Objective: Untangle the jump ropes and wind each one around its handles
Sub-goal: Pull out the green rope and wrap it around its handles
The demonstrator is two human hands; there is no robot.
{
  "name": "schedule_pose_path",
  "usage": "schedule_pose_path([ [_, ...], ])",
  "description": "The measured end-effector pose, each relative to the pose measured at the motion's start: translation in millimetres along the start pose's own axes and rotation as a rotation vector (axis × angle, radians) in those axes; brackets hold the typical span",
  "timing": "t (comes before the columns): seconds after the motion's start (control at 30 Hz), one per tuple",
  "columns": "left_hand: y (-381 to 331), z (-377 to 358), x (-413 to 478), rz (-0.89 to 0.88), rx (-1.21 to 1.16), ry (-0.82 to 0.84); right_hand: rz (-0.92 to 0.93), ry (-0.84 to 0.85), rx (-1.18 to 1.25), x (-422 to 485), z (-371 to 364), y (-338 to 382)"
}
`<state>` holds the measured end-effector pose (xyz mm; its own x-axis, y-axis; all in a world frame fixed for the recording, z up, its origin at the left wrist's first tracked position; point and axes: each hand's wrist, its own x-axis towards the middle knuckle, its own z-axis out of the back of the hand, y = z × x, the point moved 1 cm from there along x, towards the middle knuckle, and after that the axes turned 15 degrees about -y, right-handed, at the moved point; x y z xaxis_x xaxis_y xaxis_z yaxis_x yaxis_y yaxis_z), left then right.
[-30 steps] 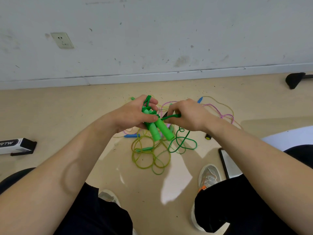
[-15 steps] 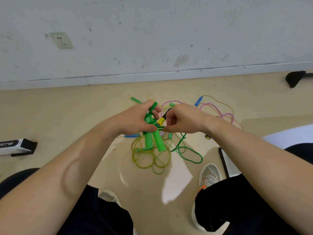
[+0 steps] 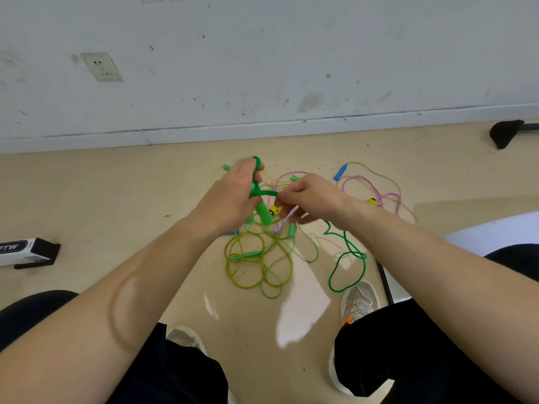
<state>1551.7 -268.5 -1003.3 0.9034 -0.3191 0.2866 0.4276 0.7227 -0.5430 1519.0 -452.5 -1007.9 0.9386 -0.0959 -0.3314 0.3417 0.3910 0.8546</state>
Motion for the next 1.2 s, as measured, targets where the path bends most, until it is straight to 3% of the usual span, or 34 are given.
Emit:
schedule_pose_path([
  [0.1,-4,-7,1,0.079,-0.133,-0.303,0.149,-0.373,0.078,-19,-28,2],
  [0.23,-19,-15,1,0.295,-0.358,-0.534,0.246,-0.460,0.075,-41,-62,-5],
  [0.33,-19,-16,1,0.539,-0.570,-0.573,0.354,-0.508,0.004,-36,-58,-11],
  [0.47,-23,-13,2,0.847,-0.862,-0.507,0.685,-0.638,-0.407,-30,-54,-16],
  [0.57,-23,-10,3,0.936,-0.942,-0.479,0.849,-0.725,-0.749,-29,-54,-16],
  [0.63,-24,-10,3,0.944,-0.944,-0.490,0.942,-0.791,-0.798,-29,-57,-16],
  [0.7,-24,-10,4,0.946,-0.950,-0.520,0.882,-0.752,-0.535,-34,-62,-15],
  [0.8,-20,-3,11,0.927,-0.997,-0.563,0.337,-0.533,0.181,-43,-65,-9],
  [0.87,-15,4,18,0.922,-1.080,-0.566,0.078,-0.330,0.417,-43,-63,-6],
  [0.97,-12,12,24,0.916,-1.123,-0.537,0.000,-0.048,0.425,-37,-53,-4],
  [1.03,-12,14,25,0.904,-1.117,-0.538,0.053,0.028,0.400,-34,-48,-3],
  [1.2,-20,22,23,0.797,-0.978,-0.562,0.353,-0.217,0.065,-23,-42,-1],
])
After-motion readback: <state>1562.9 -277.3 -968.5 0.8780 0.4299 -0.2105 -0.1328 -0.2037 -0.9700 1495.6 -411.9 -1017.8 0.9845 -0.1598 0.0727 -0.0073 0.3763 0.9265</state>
